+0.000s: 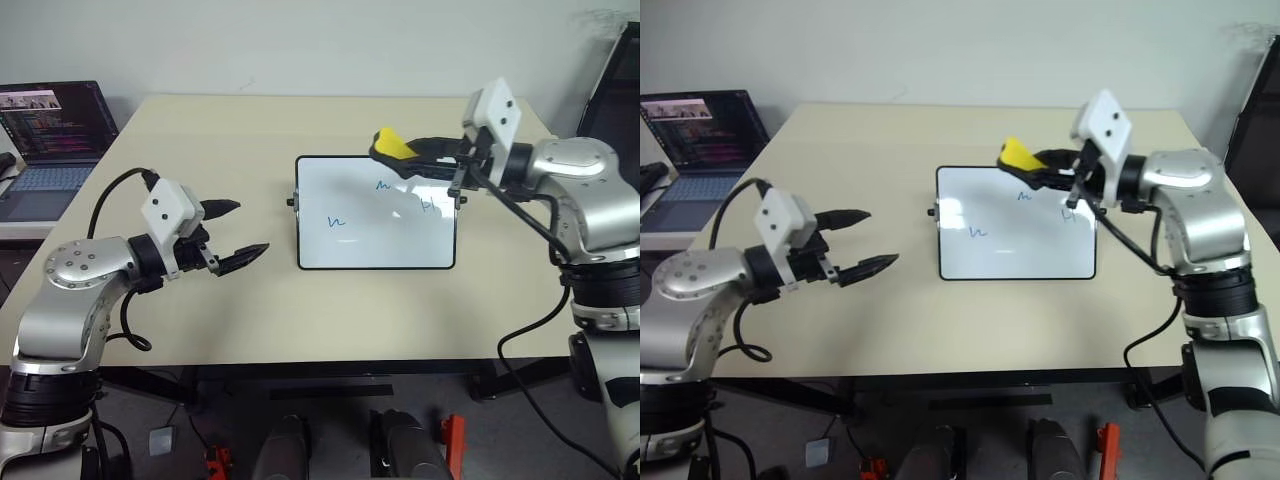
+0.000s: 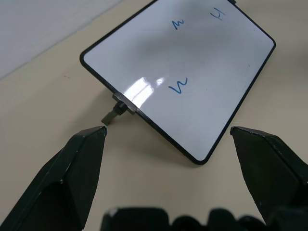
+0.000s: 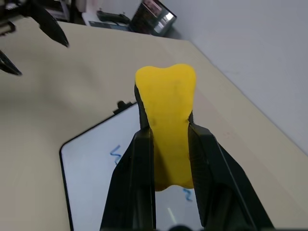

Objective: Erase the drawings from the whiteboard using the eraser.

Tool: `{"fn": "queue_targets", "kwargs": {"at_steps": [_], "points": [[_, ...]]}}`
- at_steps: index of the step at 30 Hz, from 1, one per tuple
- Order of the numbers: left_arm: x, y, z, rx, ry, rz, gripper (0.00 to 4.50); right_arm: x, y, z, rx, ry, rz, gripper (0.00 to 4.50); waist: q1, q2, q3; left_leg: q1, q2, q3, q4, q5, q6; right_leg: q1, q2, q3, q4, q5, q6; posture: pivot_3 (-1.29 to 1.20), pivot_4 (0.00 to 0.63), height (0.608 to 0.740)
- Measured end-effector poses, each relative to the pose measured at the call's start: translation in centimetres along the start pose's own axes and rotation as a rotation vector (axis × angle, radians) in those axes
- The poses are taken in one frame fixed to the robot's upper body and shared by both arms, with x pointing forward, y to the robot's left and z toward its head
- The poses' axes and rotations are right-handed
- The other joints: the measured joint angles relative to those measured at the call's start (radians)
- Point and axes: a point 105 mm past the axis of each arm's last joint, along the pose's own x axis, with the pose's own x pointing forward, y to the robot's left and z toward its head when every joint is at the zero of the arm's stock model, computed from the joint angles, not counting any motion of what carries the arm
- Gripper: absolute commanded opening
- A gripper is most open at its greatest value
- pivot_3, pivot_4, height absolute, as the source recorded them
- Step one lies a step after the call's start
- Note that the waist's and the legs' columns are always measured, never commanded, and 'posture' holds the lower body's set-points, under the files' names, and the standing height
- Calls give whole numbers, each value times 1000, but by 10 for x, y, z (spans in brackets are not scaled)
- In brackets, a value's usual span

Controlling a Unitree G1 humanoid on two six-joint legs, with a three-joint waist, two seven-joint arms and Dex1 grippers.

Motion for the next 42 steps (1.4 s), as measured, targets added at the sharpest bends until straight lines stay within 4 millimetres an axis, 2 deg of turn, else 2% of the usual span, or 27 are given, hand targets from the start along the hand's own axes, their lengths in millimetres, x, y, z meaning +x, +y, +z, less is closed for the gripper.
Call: {"fn": "queue_targets", "kwargs": {"at_steps": [3, 6, 8, 11, 14, 18, 21, 26, 31, 38, 42], "points": [[0, 1, -1, 10, 1, 5, 4500, 28, 25, 4, -5, -33, 87, 574, -4, 0, 0, 0, 0, 0, 0, 0, 0, 0, 0, 0, 0, 0, 0, 0, 150, 740], [1, 0, -2, 9, 4, -2, 4500, 58, 49, -1, -84, 8, 139, 536, -5, 0, 0, 0, 0, 0, 0, 0, 0, 0, 0, 0, 0, 0, 0, 0, 150, 740], [3, -2, -3, 5, 9, -7, 4500, 75, 55, -11, -160, 69, 134, 525, -6, 0, 0, 0, 0, 0, 0, 0, 0, -1, 0, 0, 0, 0, 0, 0, 150, 740], [2, 0, -7, 1, 22, 0, 4500, 91, 52, -26, -199, 134, 104, 515, -2, 0, 0, 0, 0, 0, 0, 0, 0, -1, 0, 0, 0, 1, -2, 0, 150, 740], [2, 0, -8, 2, 27, 2, 4500, 98, 39, -37, -243, 203, 58, 515, -1, 0, 0, 0, 0, -1, 0, 0, 0, -1, 0, 0, 0, 2, -2, 0, 150, 740], [1, -1, -10, 0, 32, 3, 4500, 105, 21, -39, -309, 249, -11, 514, -4, 0, 0, 0, 0, -1, -1, 0, 0, -2, 0, -1, 1, 1, -3, 0, 150, 740], [1, -1, -11, -2, 35, 7, 4500, 110, 14, -46, -377, 295, -27, 495, -8, 0, 0, 0, 0, -1, -2, 0, 0, -2, 0, -1, 0, 1, -3, 0, 150, 740], [1, -1, -11, -4, 37, 17, 4500, 110, 16, -66, -409, 354, -2, 423, -8, 0, 0, 0, 0, -1, -2, 0, 0, -2, 0, -1, 1, 1, -4, 0, 150, 740], [1, -1, -11, -3, 37, 18, 4500, 116, 19, -71, -415, 354, 18, 384, -15, -1, -1, 3, 0, -1, -1, 0, 0, 1, 0, -1, 2, 1, -4, 0, 150, 740], [1, -1, -10, -1, 35, 18, 4500, 122, 29, -88, -413, 396, 68, 358, -16, -5, -4, 20, 2, -1, -2, 0, 0, 16, 1, -1, 2, -5, -8, 0, 150, 740], [1, -1, -10, 0, 35, 19, 4500, 120, 42, -101, -439, 435, 140, 357, -16, -8, -8, 32, 4, -1, -2, -1, -1, 23, 0, 0, -1, -5, -8, 0, 150, 740]]}}
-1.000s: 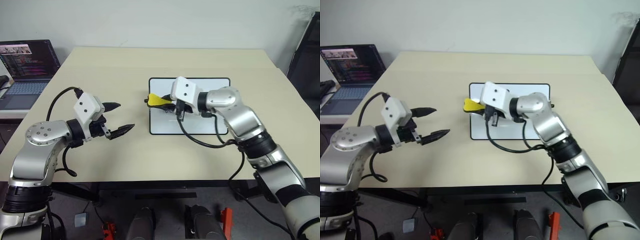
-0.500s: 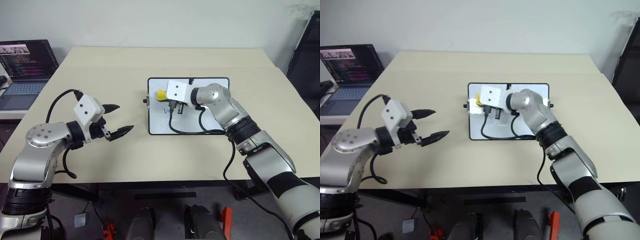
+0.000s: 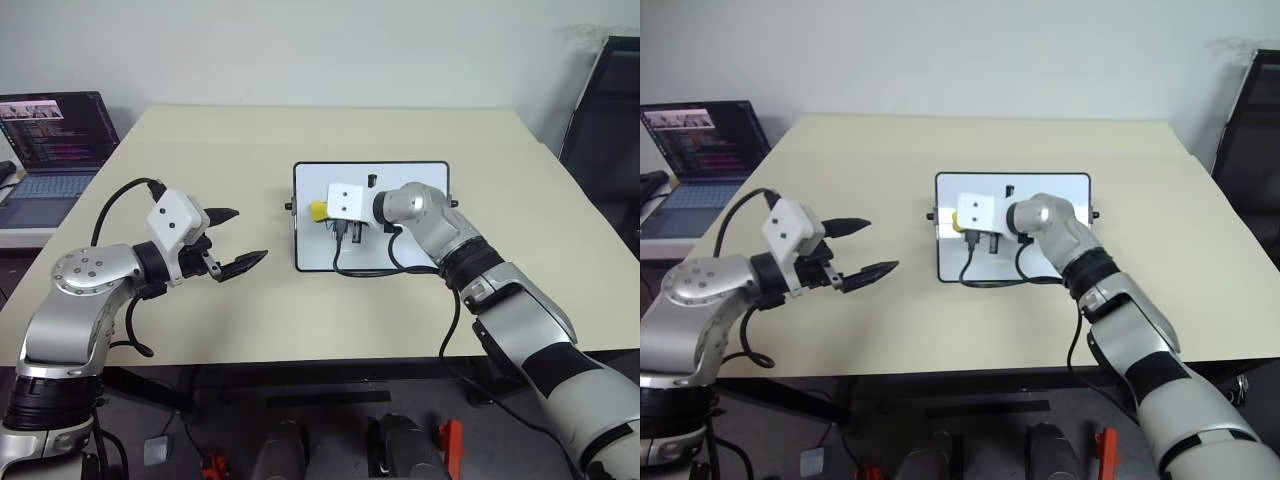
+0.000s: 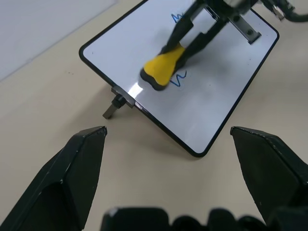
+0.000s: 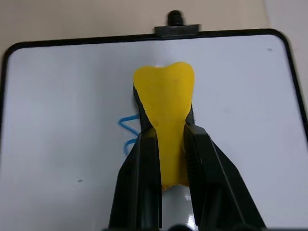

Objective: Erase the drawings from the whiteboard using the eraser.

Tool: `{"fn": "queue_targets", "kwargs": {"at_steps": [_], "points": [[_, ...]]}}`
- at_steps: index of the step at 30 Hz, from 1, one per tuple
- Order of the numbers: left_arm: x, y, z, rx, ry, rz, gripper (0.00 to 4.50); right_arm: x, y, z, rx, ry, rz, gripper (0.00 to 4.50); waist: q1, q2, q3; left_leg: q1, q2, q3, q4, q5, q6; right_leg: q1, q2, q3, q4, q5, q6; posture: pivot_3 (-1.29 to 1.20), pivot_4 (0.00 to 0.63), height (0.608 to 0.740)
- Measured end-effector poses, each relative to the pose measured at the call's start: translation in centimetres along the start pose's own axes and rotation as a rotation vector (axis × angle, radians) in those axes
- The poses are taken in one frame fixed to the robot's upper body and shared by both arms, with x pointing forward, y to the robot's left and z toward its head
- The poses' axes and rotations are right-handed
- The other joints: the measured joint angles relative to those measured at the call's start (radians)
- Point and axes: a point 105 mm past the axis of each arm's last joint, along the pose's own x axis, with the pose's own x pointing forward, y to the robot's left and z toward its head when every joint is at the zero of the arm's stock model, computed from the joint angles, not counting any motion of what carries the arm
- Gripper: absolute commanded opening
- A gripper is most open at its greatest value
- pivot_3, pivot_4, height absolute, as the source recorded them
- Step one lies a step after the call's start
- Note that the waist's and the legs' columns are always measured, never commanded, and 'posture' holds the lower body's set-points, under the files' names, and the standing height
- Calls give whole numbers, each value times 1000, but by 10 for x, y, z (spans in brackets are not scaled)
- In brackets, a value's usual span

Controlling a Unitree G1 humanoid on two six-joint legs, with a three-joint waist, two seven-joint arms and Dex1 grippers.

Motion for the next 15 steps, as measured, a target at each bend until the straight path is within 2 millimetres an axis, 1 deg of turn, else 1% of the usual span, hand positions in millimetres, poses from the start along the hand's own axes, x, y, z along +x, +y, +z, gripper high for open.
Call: {"fn": "queue_targets", "kwargs": {"at_steps": [1, 7, 9, 11, 15], "points": [[0, 0, 0, 1, 0, 0, 4500, 1, 5, -1, -10, 5, 18, 357, 0, -1, -2, 0, 6, 1, 0, -3, -5, 0, 0, 0, 0, 0, 0, 0, 150, 740], [0, 0, 0, 1, -1, 0, 4500, 2, 31, -6, -34, 10, 122, 357, 1, -2, -10, 1, 9, 1, 0, -3, -6, 0, -1, 0, -1, 0, 0, 0, 150, 740], [0, 0, 0, 1, -1, 0, 4500, 1, 37, -6, -31, 10, 141, 357, 1, -2, -10, 1, 10, 1, 0, -3, -6, -1, -2, 0, -1, 0, 0, 0, 150, 740], [0, 0, 0, 1, -1, 1, 4500, 1, 40, -6, -31, 11, 150, 356, 1, -2, -10, 1, 11, 1, 0, -3, -6, -1, -2, 0, -1, 0, -1, 0, 150, 740], [0, 1, 1, 3, -2, 2, 4500, 0, 39, -5, -29, 17, 152, 355, 1, -1, -10, 0, 11, 1, 0, -4, -6, -2, -2, 0, -1, 0, -1, 0, 150, 740]]}}
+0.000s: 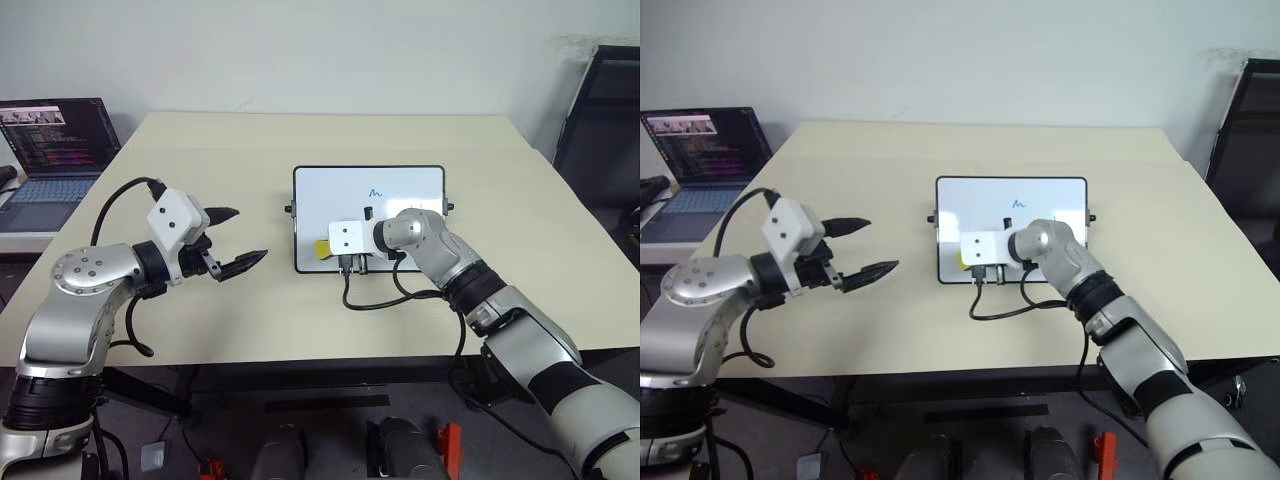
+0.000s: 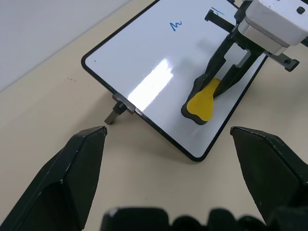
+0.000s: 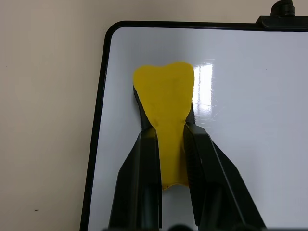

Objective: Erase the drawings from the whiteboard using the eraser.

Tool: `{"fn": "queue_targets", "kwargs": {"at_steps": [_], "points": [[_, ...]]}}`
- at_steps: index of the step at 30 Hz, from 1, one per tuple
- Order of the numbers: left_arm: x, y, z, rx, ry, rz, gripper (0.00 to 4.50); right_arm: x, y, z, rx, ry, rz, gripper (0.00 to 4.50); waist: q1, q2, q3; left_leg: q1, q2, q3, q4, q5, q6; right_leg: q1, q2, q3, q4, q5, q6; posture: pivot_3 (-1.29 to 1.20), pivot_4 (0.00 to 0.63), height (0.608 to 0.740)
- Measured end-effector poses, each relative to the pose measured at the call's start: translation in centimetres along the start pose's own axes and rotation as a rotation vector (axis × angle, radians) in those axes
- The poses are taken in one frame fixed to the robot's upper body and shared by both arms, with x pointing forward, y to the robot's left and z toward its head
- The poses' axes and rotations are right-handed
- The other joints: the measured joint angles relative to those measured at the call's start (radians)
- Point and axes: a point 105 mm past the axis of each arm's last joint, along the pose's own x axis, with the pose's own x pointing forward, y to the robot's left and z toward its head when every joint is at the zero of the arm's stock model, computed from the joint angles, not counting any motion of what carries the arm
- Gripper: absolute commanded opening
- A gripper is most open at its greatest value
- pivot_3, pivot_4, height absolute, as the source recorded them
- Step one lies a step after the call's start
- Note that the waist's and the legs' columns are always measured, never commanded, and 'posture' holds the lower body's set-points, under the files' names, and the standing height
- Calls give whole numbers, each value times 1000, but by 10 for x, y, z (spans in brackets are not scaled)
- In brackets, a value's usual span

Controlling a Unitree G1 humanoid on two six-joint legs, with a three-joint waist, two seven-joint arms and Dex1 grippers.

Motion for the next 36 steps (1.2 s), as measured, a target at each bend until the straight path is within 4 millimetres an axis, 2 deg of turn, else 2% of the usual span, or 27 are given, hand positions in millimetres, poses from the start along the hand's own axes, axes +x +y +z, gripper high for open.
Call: {"fn": "queue_targets", "kwargs": {"at_steps": [5, 7, 8, 11, 14, 15, 16, 21, 27, 30, 36], "points": [[1, 1, 2, 6, -6, 0, 4500, -6, -2, 1, 12, -8, 3, 350, 3, 1, 1, -3, 0, 0, -1, -1, -1, -2, -1, 0, -1, 0, 0, 0, 150, 740], [1, 1, 3, 8, -8, 0, 4500, -14, 0, 1, 66, -49, 11, 346, 9, 1, 1, -10, -1, 0, -1, 0, 1, -7, 1, -1, -1, 0, 0, 0, 150, 740], [1, 1, 4, 9, -8, 0, 4500, -21, -1, 2, 125, -92, 5, 339, 12, 1, 1, -18, -1, 1, -1, 3, 4, -15, 3, -1, 1, 0, 0, 0, 150, 740], [1, 2, 3, 6, -7, 1, 4500, -53, -13, 17, 235, -266, -44, 336, 16, 4, 3, -36, -1, 4, 0, 3, 4, -30, 4, -1, 3, 7, 1, 0, 150, 740], [1, 2, 3, 5, -8, 0, 4500, -99, -34, 20, 260, -343, -129, 335, 24, 5, 3, -41, -2, 3, -1, -1, 1, -33, 7, -4, 2, 5, 0, 0, 150, 740], [1, 1, 4, 5, -9, -1, 4500, -116, -37, 12, 268, -329, -158, 335, 25, 5, 3, -41, -2, 4, 0, -3, 1, -33, 10, -4, 0, 4, -1, 0, 150, 740], [1, 2, 3, 5, -8, 0, 4500, -122, -36, 6, 278, -315, -167, 335, 25, 5, 3, -41, -2, 4, 0, -4, 1, -33, 10, -4, 0, 3, -1, 0, 150, 740], [1, 2, 2, -1, -4, -1, 4500, -154, -13, -57, 374, -109, -171, 333, 28, 7, 5, -41, -2, 6, 0, -6, 1, -33, 11, -3, 0, 0, -1, 0, 150, 740], [4, 5, 1, -8, -1, -10, 4500, -198, -5, -111, 408, 99, -220, 333, 21, 7, 6, -39, 0, 9, 1, -6, 1, -32, 13, 0, 1, -4, 3, 0, 150, 740], [5, 3, -1, -10, 3, -23, 4500, -206, -1, -125, 425, 147, -225, 333, 17, 8, 6, -37, 1, 10, 1, -6, 1, -32, 14, 2, 2, -4, 3, 0, 150, 740], [6, 6, 1, 0, -4, -16, 4500, -218, 1, -137, 417, 197, -231, 333, 17, 8, 6, -37, 1, 10, 1, -6, 1, -31, 15, 2, 1, -4, 3, 0, 150, 740]]}}
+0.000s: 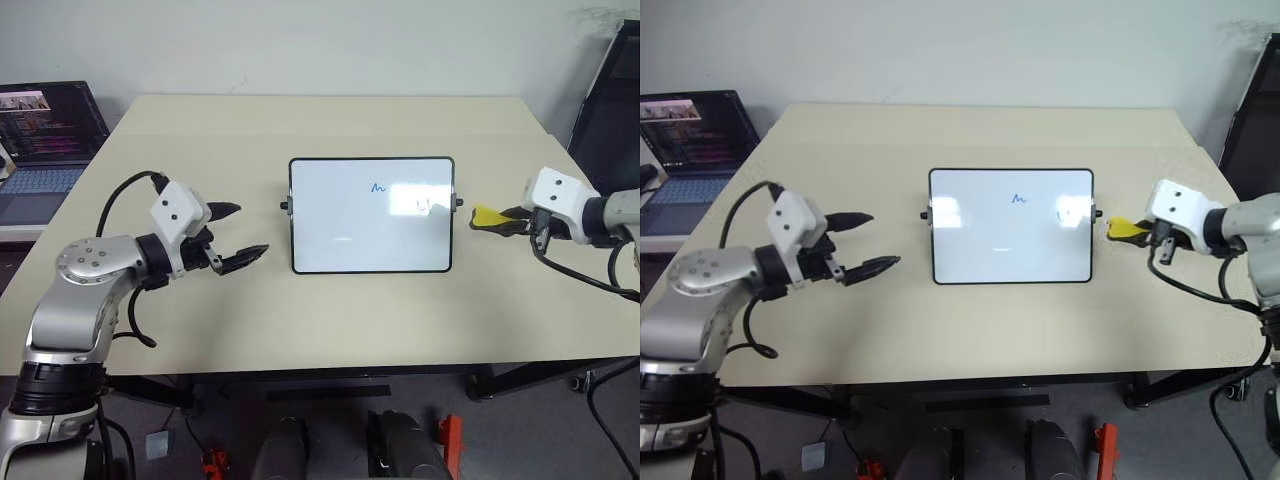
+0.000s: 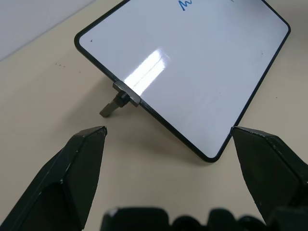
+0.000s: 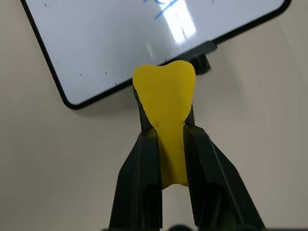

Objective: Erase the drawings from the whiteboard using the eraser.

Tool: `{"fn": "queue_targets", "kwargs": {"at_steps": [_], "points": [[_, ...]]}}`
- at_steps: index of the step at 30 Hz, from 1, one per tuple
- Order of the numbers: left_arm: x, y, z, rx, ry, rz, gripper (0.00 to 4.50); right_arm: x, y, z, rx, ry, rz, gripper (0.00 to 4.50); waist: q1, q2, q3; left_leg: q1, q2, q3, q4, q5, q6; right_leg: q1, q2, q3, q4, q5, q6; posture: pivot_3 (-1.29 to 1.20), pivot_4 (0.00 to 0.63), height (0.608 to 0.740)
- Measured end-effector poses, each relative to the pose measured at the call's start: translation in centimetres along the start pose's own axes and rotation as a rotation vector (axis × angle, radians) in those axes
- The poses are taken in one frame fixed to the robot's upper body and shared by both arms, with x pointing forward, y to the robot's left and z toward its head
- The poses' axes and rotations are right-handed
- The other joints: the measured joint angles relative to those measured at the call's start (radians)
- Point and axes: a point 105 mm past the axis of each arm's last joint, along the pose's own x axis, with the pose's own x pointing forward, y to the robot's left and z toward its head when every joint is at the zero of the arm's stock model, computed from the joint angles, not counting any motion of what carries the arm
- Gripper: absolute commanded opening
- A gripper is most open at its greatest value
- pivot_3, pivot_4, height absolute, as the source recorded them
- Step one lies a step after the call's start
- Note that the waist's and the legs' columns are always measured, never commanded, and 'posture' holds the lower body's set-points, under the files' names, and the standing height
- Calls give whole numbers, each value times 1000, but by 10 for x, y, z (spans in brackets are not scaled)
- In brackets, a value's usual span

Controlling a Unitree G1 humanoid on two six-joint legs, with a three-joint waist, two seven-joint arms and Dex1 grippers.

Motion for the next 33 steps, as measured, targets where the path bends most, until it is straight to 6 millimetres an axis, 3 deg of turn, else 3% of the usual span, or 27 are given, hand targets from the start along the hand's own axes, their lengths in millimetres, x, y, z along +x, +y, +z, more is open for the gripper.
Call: {"fn": "queue_targets", "kwargs": {"at_steps": [14, 20, 33], "points": [[1, 1, 6, 9, -17, 0, 4500, -2, -7, -1, 5, -20, -13, 332, 1, 0, 0, 0, 0, 0, 1, 0, 0, 0, 0, 0, 1, 0, 0, 0, 150, 740], [5, 4, 30, 45, -88, 3, 4500, -1, -7, 1, -2, -29, -13, 330, 7, 0, 0, 0, 0, 0, 2, 0, 0, 1, 0, 0, 1, 3, -4, 0, 150, 740], [5, 5, 45, 101, -97, -10, 4500, -3, -9, 16, -49, -56, -15, 314, 6, 0, 0, 1, 0, 0, 3, 0, 0, 1, 1, 1, 3, 3, -4, 0, 150, 740]]}}
